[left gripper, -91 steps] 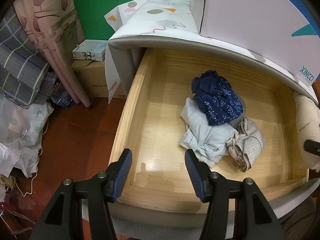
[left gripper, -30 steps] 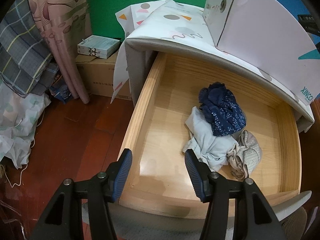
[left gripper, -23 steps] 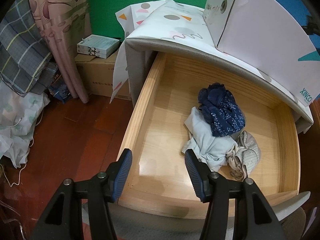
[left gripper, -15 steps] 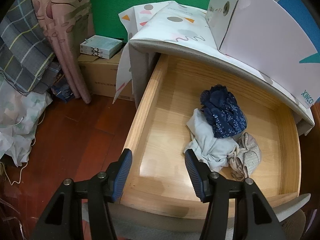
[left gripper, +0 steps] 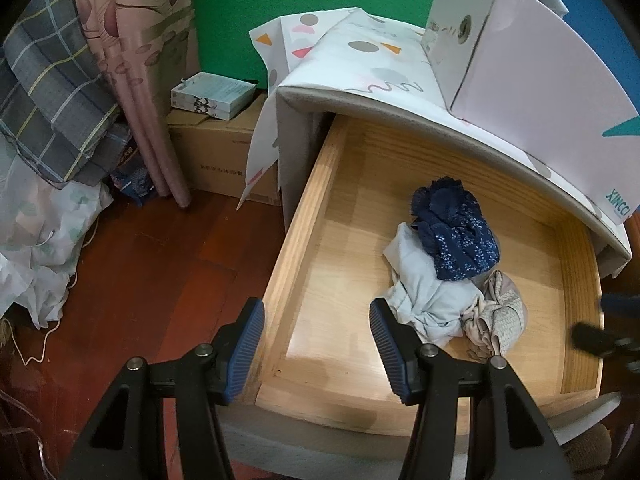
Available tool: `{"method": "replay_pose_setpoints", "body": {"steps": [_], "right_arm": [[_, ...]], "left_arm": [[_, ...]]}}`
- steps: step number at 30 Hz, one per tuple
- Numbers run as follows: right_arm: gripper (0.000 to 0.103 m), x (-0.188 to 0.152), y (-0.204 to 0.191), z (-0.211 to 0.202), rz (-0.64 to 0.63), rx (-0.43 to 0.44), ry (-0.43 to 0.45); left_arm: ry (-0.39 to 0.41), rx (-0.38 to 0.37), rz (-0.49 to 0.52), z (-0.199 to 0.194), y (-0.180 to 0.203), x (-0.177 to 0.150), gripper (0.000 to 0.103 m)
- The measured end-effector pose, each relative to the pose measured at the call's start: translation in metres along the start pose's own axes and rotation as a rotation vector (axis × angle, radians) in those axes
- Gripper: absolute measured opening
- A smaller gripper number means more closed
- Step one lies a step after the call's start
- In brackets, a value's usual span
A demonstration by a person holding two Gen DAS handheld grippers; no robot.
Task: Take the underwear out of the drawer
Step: 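Open the right tool to drop the bra and return it to the drawer, then grasp the grey hexagon-print underwear in the drawer with the right tool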
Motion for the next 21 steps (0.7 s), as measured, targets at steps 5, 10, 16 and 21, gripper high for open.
{"method": "replay_pose_setpoints", "body": {"steps": [5, 10, 16, 21], "right_arm": [[0.082, 0.002, -0.007, 0.043, 0.035, 0.0, -0.045], [0.082, 0.009, -0.01, 0.07, 0.053, 0.002, -0.069], [0.082, 0.012, -0.004, 0.091, 0.041, -0.021, -0.12], [0.082, 0.005, 0.014, 0.098, 0.044, -0.057, -0.163]], "left_arm": [[0.0, -0.002, 0.002, 0.0, 0.0, 0.0, 0.056], [-0.004, -0.009, 0.006, 0.001, 0.001, 0.0, 0.056], [-0.009, -0.02, -0.002, 0.003, 0.0, 0.0, 0.056], [-0.013, -0.025, -0.002, 0.004, 0.0, 0.0, 0.056]]}}
Point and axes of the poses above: each gripper's, at about its wrist camera, not at the fingertips, and z roughly the way its jaws point, y to its right, x to its top, the point moved 9 cm from there along z, roughly the way its jaws point, and after that the axes turned 8 degrees about x, right-handed, at the moved point
